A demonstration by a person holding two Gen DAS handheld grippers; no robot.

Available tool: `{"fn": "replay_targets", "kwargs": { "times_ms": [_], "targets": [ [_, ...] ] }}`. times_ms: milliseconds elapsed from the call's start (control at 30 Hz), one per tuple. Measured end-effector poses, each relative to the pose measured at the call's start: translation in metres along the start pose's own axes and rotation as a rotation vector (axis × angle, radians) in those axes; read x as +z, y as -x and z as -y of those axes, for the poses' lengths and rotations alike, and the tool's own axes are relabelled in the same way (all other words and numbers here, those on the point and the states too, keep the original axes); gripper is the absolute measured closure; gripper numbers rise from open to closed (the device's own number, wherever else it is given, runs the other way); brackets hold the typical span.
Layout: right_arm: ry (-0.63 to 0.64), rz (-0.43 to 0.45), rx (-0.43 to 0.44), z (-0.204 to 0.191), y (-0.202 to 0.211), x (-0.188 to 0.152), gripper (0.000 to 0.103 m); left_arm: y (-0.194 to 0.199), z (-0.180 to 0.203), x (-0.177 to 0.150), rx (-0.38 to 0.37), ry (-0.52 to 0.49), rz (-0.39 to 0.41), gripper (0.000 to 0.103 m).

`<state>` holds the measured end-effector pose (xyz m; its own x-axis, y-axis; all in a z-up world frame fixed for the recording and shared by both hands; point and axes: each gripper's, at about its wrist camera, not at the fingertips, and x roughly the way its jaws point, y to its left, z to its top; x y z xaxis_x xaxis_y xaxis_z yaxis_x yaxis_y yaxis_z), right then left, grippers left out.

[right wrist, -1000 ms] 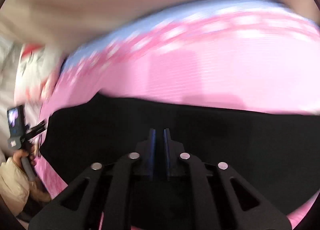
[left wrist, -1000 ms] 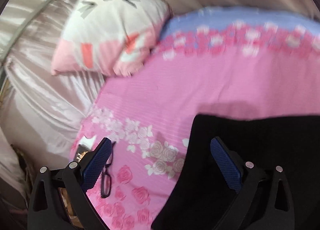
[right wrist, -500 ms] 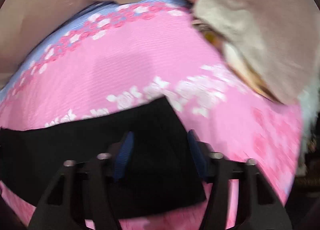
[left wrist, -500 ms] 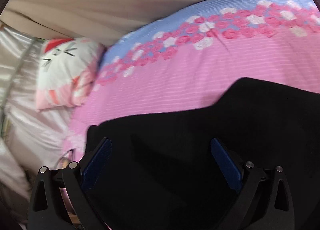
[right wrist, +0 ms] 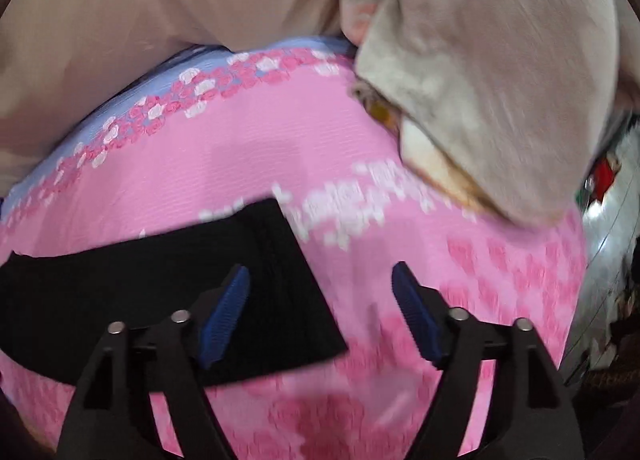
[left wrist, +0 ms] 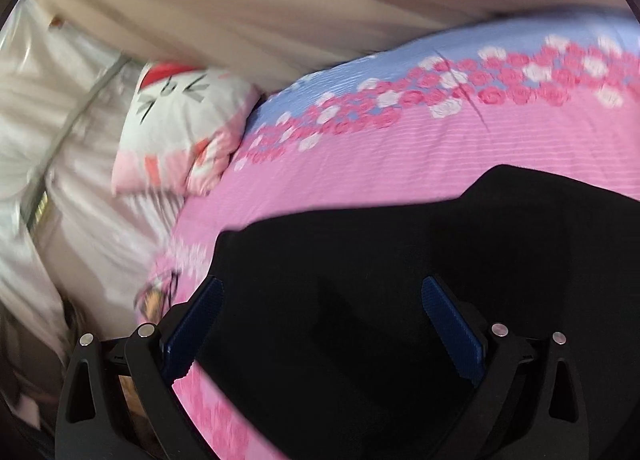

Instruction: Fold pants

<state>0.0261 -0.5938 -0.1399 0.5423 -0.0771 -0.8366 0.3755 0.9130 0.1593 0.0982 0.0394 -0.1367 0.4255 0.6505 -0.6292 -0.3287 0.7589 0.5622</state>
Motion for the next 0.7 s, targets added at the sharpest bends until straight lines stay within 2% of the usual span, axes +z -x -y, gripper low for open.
{"fn": "replay_targets", "kwargs": {
  "times_ms": [67,133,167,267,300,333,367,433,567,633,700],
  "targets": [
    [-0.057,-0.064,0.052,0.007,-0.014,-0.014,0.032,0.017,-0.016,-0.023,-0.049,0.037,-0.024,0.005],
    [-0.118,-0.091,0.095,0.008,-0.026,-0.021,0.033,0.028,-0.017,-0.045,-0.08,0.019,-0.048,0.005],
    [-0.131,-0.054,0.096,0.007,-0.025,-0.022,0.032,0.033,-0.016,-0.059,-0.081,-0.007,-0.065,0.005],
    [-0.213,-0.024,0.124,0.008,-0.024,-0.023,0.033,0.041,-0.006,-0.084,-0.104,-0.064,-0.078,0.005],
    [-0.242,-0.019,0.172,0.009,-0.025,-0.023,0.039,0.04,0.001,-0.091,-0.098,-0.093,-0.084,0.005],
    [-0.269,-0.024,0.208,0.01,-0.029,-0.022,0.063,0.037,0.005,-0.096,-0.095,-0.114,-0.092,0.005],
    [-0.293,-0.034,0.229,0.009,-0.035,-0.023,0.072,0.034,0.01,-0.1,-0.088,-0.13,-0.104,0.005],
    [-0.321,-0.018,0.241,0.009,-0.037,-0.023,0.074,0.035,0.011,-0.102,-0.082,-0.122,-0.085,0.005],
    [-0.447,0.016,0.312,0.02,-0.038,-0.028,0.072,0.038,0.003,-0.096,-0.097,-0.107,-0.103,0.005],
    [-0.517,0.03,0.341,0.025,-0.038,-0.03,0.072,0.048,-0.006,-0.089,-0.134,-0.088,-0.082,0.005],
    [-0.524,0.031,0.34,0.024,-0.037,-0.031,0.078,0.059,-0.006,-0.083,-0.179,-0.088,-0.057,0.005]
  ]
}}
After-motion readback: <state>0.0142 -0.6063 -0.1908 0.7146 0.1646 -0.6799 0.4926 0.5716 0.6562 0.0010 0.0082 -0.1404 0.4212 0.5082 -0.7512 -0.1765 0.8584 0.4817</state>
